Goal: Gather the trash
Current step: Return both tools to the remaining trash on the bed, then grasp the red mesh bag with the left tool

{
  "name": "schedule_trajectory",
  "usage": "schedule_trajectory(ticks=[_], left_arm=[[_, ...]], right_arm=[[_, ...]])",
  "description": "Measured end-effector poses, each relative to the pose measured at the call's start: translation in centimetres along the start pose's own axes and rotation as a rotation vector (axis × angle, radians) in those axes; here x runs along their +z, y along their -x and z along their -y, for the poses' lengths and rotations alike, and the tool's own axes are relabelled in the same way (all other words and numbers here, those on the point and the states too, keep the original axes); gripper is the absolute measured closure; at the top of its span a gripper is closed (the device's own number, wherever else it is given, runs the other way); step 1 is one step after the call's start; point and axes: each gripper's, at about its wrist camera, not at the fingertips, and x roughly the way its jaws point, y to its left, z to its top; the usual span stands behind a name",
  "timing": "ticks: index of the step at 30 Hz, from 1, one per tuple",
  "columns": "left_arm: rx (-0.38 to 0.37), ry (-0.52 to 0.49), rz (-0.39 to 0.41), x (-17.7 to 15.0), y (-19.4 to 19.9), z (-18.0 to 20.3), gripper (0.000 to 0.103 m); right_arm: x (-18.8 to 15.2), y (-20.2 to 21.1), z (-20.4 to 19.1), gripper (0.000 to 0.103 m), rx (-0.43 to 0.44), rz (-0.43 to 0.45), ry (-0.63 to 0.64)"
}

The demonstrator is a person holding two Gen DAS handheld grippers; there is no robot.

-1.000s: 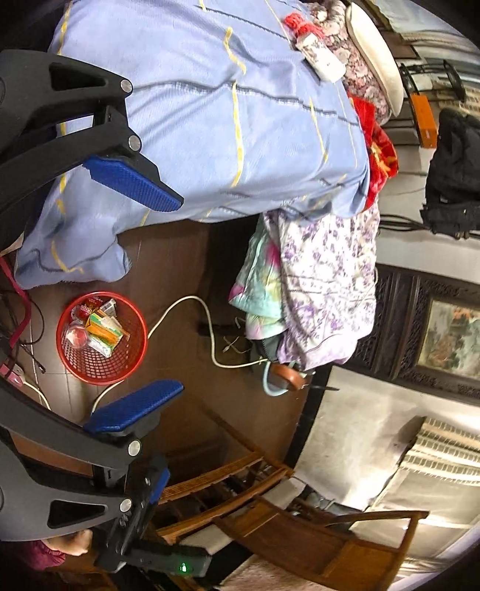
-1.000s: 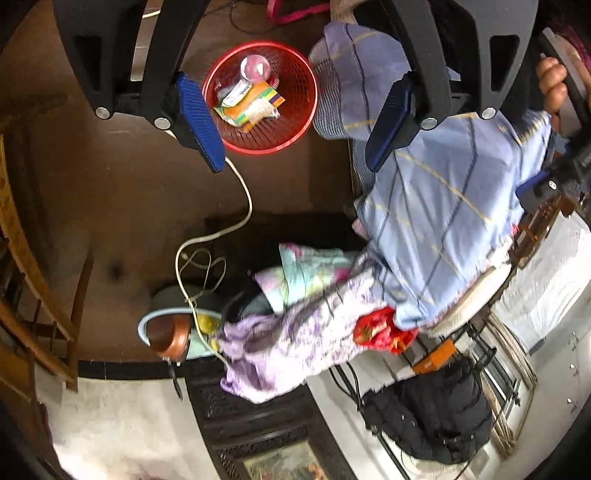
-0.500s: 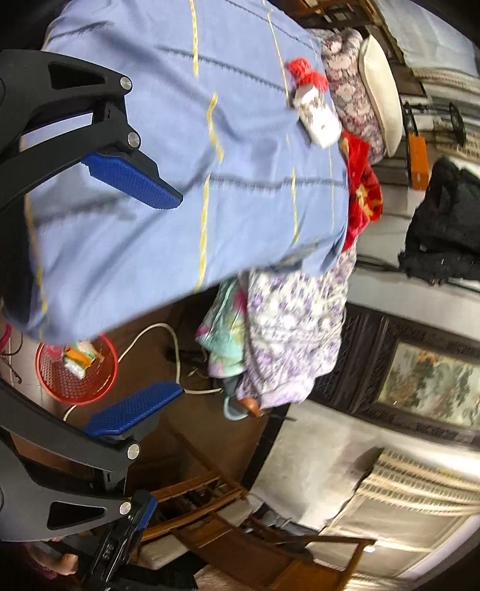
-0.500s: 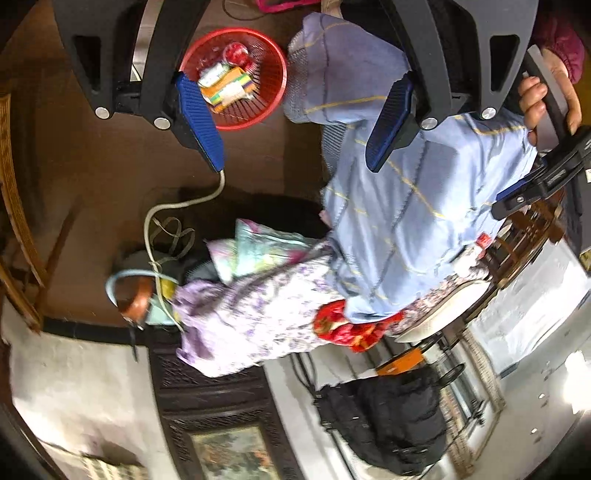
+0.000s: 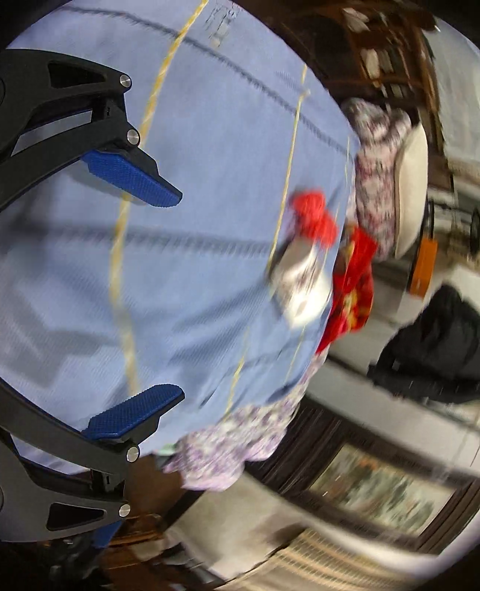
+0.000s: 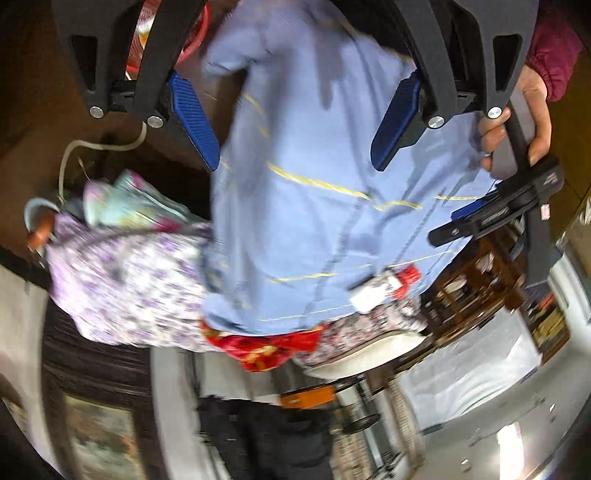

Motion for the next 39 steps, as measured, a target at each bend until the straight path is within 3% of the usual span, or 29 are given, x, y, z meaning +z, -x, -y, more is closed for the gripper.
schedule_trajectory(ticks=[6, 9, 13, 19, 25, 33, 36, 37, 39], left_arm=[[0.065, 0.1, 0.016, 4.0, -2.0, -5.0, 0.01], [0.112, 0.088, 0.009, 6.4, -3.3, -6.5, 0.01], [0.189, -0.029, -0.021, 9.2, -5.6, -6.3, 0.01], [0.228, -0.212, -0.047, 11.5, -8.7, -5.1, 0.01], [0.224, -0.253, -0.064, 12.2, -11.8, -4.8, 0.01], [0.131, -0.116, -0.155, 13.2, -14.5, -6.7, 0.011], [0.124, -0.125, -0.152, 13.0, -14.2, -6.5, 0.023], [0.115, -0.132, -0.153, 13.0, -14.2, -6.4, 0.033], [0.113, -0.153, -0.149, 12.7, -13.8, -6.0, 0.046]], right_arm=[[3.3, -4.9, -5.0, 0.021, 0.022, -0.016, 0.057], [4.8, -7.3, -6.8, 0.021, 0.024, -0.017, 0.043], [5.7, -10.0, -8.0, 0.021, 0.018, -0.022, 0.026], [5.9, -12.9, -8.5, 0.021, 0.013, -0.078, 0.028], [6.0, -13.6, -7.6, 0.02, 0.024, -0.093, -0.03], [5.9, -14.1, -8.3, 0.016, 0.013, -0.117, -0.001], [5.9, -14.1, -8.3, 0.016, 0.014, -0.117, -0.002], [5.9, -14.0, -8.3, 0.016, 0.013, -0.117, -0.002], [5.9, -14.1, -8.3, 0.016, 0.015, -0.117, -0.003]])
